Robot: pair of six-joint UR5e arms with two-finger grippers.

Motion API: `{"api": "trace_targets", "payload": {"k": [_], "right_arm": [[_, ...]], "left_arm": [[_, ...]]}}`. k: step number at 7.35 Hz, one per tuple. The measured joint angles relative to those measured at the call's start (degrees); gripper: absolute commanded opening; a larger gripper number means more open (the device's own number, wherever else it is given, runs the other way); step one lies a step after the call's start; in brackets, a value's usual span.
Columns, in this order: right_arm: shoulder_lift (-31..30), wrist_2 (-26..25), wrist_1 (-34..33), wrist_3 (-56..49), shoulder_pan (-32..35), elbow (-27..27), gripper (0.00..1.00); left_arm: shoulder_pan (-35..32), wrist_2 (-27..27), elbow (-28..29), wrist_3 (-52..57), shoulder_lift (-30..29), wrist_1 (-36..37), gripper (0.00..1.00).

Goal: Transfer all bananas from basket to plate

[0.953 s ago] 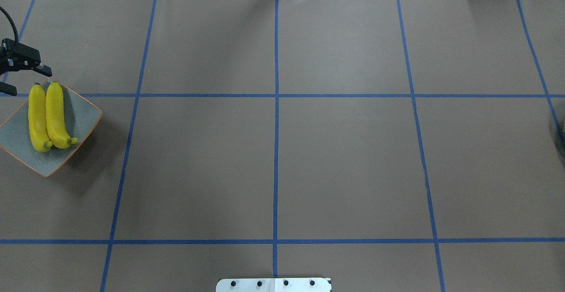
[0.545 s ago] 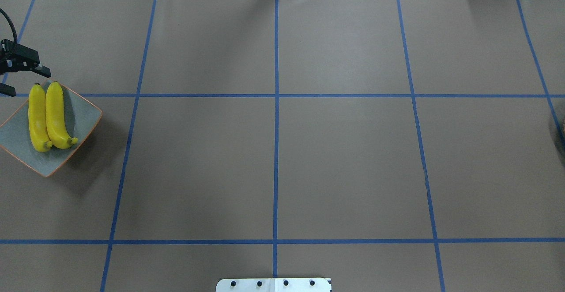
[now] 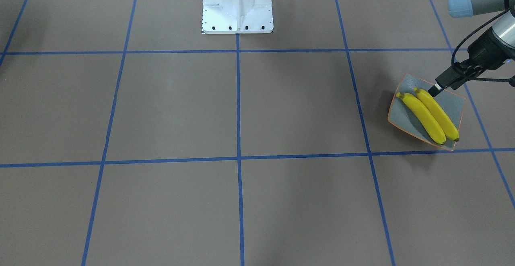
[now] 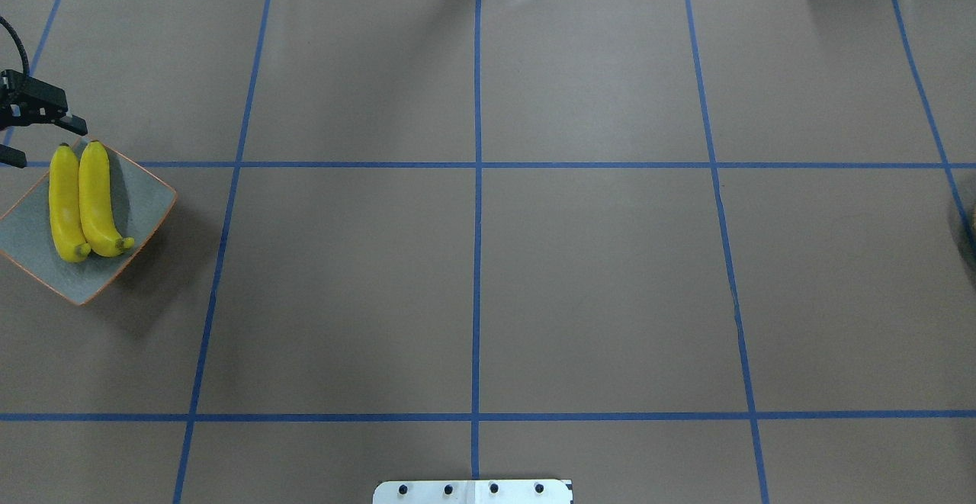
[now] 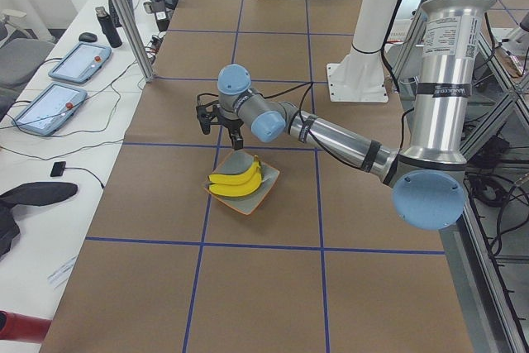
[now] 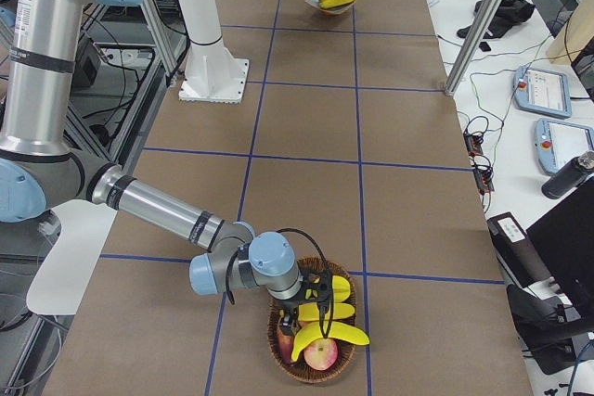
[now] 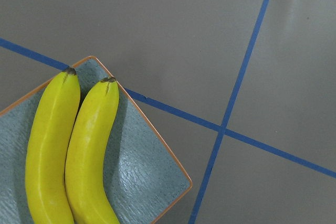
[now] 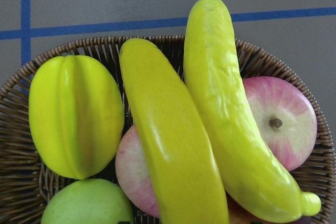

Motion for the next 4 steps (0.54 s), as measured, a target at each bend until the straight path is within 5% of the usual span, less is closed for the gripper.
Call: {"api": "trace_targets", "payload": {"k": [4], "right_arm": [[0.14, 3.82, 0.59, -1.57, 0.16, 1.73, 0.00]], "left_arm": [[0.00, -0.03, -0.05, -0.21, -0.12, 0.00, 1.00]]}}
